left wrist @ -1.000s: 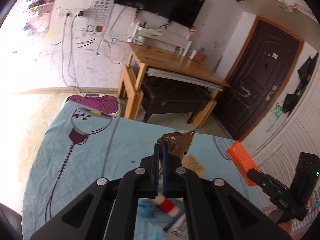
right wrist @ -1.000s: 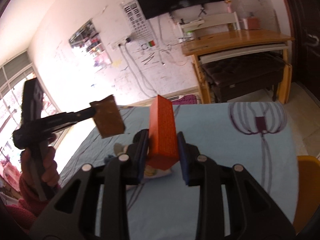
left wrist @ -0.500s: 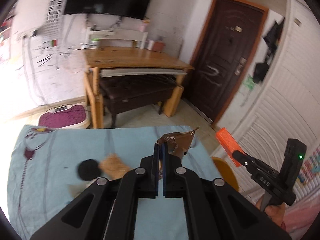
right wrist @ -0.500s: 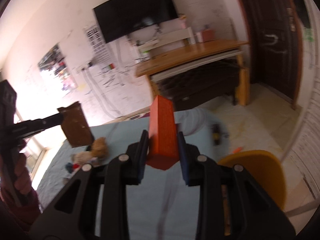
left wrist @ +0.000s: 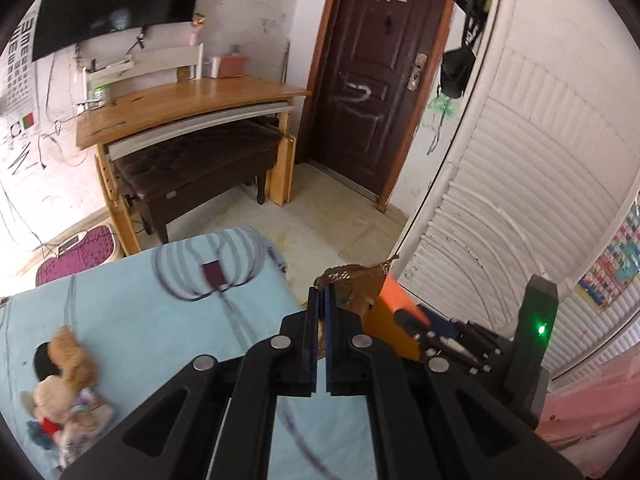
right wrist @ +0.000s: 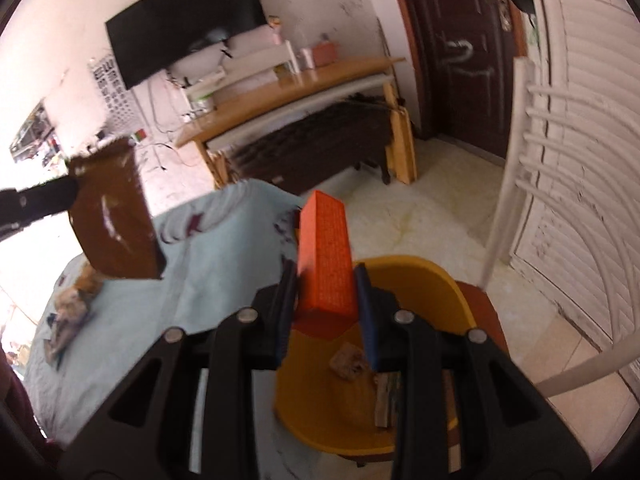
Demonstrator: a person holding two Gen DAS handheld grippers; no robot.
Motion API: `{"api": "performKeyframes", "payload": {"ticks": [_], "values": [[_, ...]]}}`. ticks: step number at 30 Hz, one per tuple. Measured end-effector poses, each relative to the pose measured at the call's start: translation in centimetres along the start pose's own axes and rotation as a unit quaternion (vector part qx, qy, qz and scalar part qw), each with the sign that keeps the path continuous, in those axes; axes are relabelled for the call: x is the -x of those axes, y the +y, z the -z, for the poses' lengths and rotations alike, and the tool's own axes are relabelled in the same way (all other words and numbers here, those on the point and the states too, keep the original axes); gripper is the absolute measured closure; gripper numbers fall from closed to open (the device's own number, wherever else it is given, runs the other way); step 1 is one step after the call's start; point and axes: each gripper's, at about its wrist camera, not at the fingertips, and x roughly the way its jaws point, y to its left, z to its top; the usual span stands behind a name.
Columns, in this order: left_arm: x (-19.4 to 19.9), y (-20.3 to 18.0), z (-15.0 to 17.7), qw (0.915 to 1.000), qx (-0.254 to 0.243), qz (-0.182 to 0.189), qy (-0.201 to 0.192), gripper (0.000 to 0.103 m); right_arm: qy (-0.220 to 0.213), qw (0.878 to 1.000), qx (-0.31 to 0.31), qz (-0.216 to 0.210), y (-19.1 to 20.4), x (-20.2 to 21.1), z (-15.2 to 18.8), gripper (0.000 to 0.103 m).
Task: Collect trash
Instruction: 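Carry the brown wrapper and orange box toward the orange bucket, then open both tools to drop the wrapper and box into the bucket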
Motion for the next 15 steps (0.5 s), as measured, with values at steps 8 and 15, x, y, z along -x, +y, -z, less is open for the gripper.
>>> {"api": "performKeyframes", "payload": {"ticks": [8, 15], "values": [[-5.8, -3.6, 0.5, 0.9996, -0.009, -0.003, 0.027, 0.103, 0.03, 0.999, -0.031, -0.004, -3.4, -2.6, 1.6, 0.075], [-8.2, -3.2, 1.4, 0.9983, -0.003, 0.012, 0.058, 0.103, 0.044, 0.997, -0.058, -0.013, -4.9, -3.4, 2.3, 0.075]]}}
